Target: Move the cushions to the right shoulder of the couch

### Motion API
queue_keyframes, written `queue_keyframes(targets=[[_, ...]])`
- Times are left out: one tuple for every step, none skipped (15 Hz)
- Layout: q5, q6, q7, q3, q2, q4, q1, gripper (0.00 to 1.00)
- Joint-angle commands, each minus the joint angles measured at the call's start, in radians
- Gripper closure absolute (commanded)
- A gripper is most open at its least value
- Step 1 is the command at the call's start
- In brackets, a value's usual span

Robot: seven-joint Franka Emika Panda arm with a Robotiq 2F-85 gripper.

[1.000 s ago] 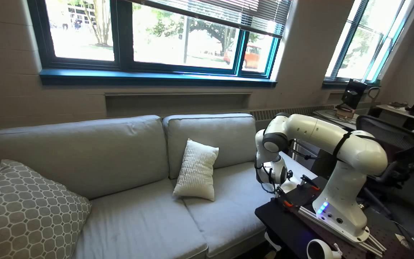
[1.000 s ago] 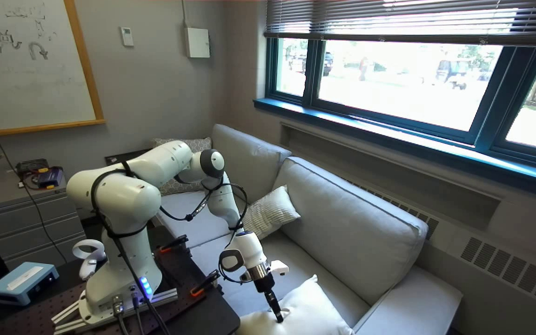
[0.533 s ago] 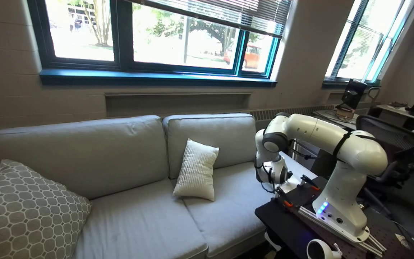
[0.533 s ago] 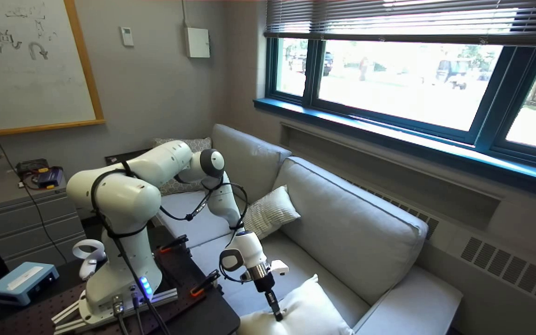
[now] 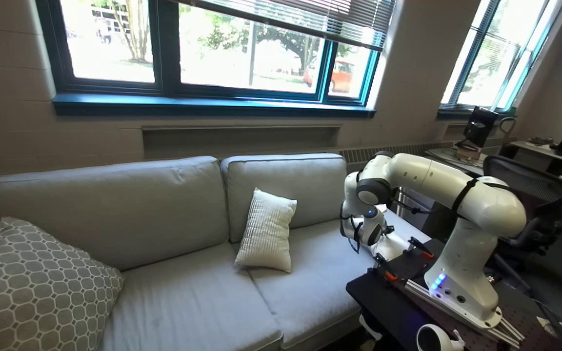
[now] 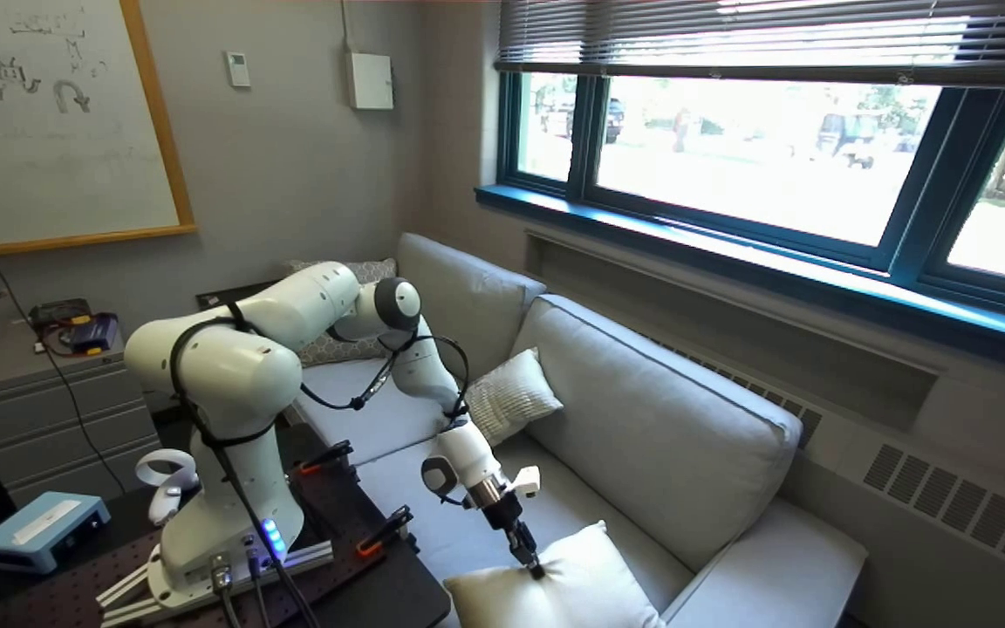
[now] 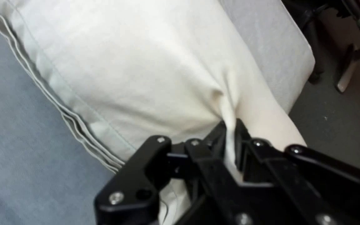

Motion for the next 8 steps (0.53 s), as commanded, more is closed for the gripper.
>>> queue_keyframes(targets=[[0.187,-0.009,-0.003,-0.113,0.000,0.028,0.127,0.94],[0.228,-0.014,-0.006,-0.143,0.000,0.033,0.154,0.94],[0.263,0.000,-0.010,-0.167,0.000,0.044,0.170,0.94],[0.297,0.011,-0.017,-0.192,0.000,0.054,0.186,0.94],[0.337,-0.015,-0.016,-0.244,0.000,0.031,0.231,0.94],[0.357,0.006,-0.019,-0.258,0.001,0.054,0.229,0.94],[0.330,0.010,0.015,-0.277,-0.004,0.052,0.237,0.94],[0.334,-0.008,0.011,-0.307,-0.004,0.049,0.253,0.94]])
